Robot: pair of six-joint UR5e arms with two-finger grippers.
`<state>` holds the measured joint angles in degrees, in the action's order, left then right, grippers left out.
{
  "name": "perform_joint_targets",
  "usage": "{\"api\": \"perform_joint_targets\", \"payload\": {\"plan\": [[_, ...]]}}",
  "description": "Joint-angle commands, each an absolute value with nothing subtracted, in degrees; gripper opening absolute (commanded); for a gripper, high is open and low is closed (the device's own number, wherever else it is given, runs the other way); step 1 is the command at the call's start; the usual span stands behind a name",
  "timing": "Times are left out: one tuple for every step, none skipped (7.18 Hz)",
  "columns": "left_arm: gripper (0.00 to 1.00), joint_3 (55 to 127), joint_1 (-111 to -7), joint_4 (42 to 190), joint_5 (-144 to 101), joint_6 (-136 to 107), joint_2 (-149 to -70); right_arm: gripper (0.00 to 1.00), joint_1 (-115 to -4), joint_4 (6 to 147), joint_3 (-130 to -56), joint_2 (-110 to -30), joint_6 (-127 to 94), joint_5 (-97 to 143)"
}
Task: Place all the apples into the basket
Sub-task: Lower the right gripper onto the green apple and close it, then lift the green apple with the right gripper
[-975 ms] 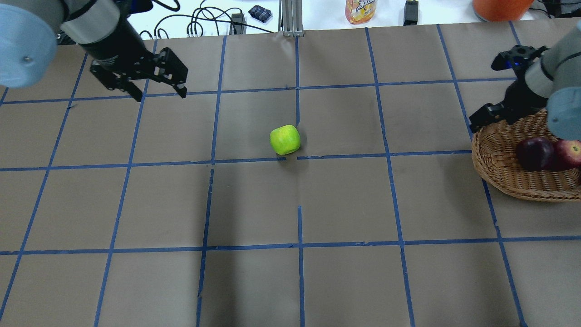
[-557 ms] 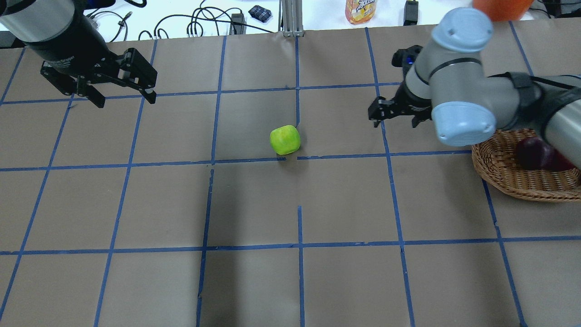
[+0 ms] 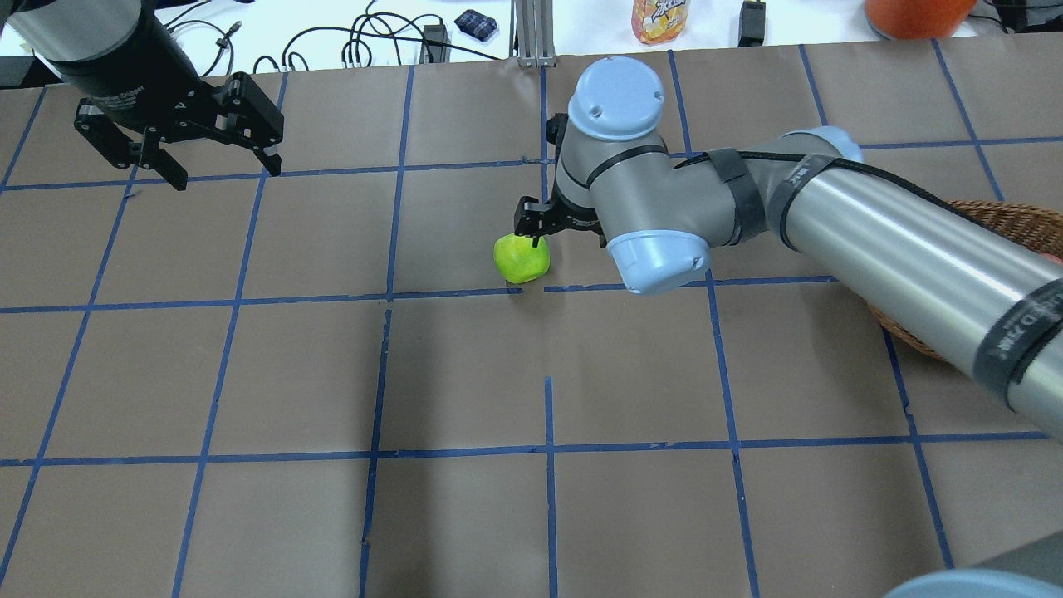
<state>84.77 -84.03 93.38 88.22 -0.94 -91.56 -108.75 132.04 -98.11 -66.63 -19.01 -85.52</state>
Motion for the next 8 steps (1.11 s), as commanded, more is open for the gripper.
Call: {"api": "perform_joint_targets", "payload": {"plan": [[1.00,84.64,-84.11,93.52,87.80,-2.11,-92.11,1.00,-112.32,136.92,-97.73,-62.60,-22.85,-85.61],[1.00,84.64,-84.20,93.43,87.80,-2.11,-92.11,1.00,-112.32,139.98,-97.56,-60.75,-22.50,-85.61],[1.00,84.64,-84.11,93.43,87.80,-2.11,-92.11,1.00,-112.32,141.40,-96.60,-59.25,-22.33,-85.61],[1.00,84.73,-84.11,93.43,87.80,-2.20,-92.11,1.00,-112.32,141.85,-95.98,-57.32,-22.24,-85.95],[1.00,84.73,-84.20,93.43,87.80,-2.46,-92.20,1.00,-112.32,143.86,-95.89,-56.00,-22.06,-86.22],[1.00,84.73,-84.20,93.43,87.80,-2.46,-92.20,1.00,-112.32,144.05,-95.89,-55.64,-22.06,-86.31],[1.00,84.81,-84.29,93.51,87.80,-2.46,-92.20,0.72,-112.32,143.97,-95.71,-55.63,-21.80,-86.31],[1.00,85.08,-84.98,93.43,87.98,-3.16,-92.20,0.45,-112.24,143.62,-95.71,-55.81,-21.97,-86.31]]}}
